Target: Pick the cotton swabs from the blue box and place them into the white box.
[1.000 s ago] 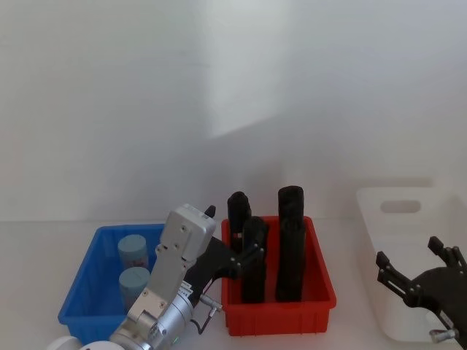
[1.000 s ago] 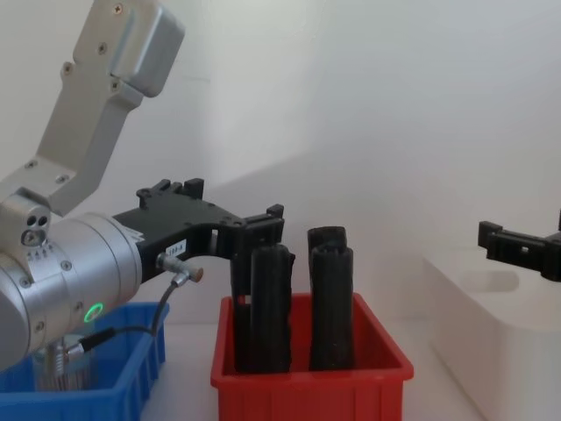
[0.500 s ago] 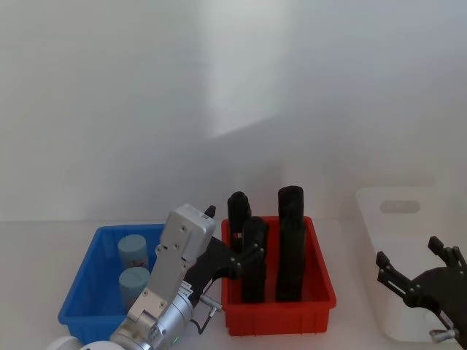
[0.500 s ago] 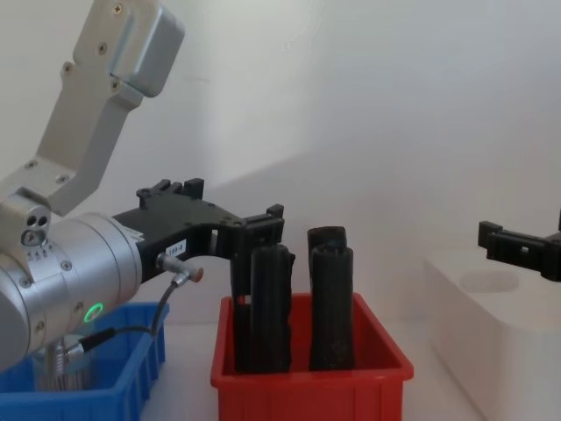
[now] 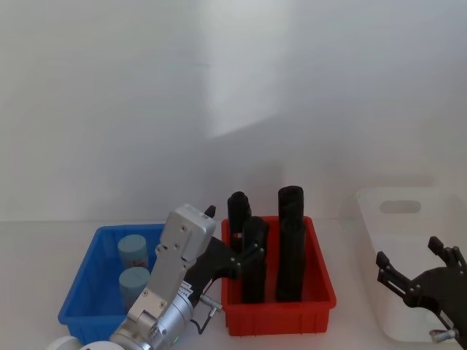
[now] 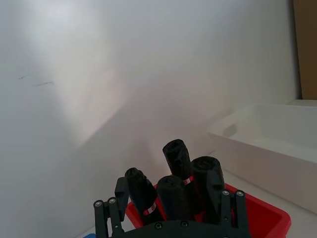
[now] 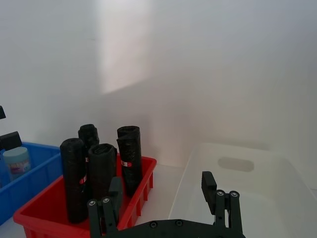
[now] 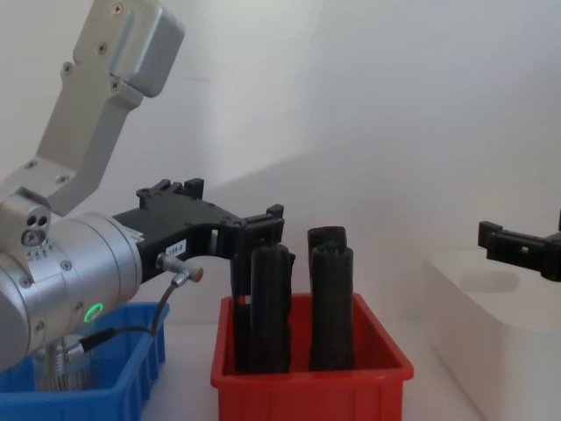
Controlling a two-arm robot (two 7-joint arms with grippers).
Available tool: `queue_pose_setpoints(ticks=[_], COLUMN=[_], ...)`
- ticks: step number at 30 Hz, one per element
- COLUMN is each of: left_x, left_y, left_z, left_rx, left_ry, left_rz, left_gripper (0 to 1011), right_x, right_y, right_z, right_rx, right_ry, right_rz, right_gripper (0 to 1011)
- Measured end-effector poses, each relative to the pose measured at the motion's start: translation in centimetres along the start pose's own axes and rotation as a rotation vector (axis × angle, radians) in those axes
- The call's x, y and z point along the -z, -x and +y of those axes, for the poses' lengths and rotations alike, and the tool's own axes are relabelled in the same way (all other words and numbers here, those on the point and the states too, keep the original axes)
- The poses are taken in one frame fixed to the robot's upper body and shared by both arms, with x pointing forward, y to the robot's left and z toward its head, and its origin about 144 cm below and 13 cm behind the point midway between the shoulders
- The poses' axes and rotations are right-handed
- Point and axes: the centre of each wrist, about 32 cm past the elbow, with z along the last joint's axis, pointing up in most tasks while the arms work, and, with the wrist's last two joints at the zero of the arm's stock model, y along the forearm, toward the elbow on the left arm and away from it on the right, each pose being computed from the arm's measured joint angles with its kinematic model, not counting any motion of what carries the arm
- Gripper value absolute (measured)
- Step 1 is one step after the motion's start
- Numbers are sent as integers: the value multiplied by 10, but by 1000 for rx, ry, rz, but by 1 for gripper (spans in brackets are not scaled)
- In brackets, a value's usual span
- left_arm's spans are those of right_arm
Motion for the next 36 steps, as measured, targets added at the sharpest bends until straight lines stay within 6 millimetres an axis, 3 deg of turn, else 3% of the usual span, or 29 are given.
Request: queue_pose_setpoints(ticks=[23,36], left_x=[0,0], left_y=[0,0], left_z=[0,0], left_rx=[0,0], left_ry=[0,0], left_rz=[0,0], left_gripper=[1000,1000], right_x=[-1,-3], right_y=[-8,-30], right_z=[9,51], right_rx=[-54,-211], right_ry=[2,52], right_rz=[21,97], right_gripper=[1001,1001])
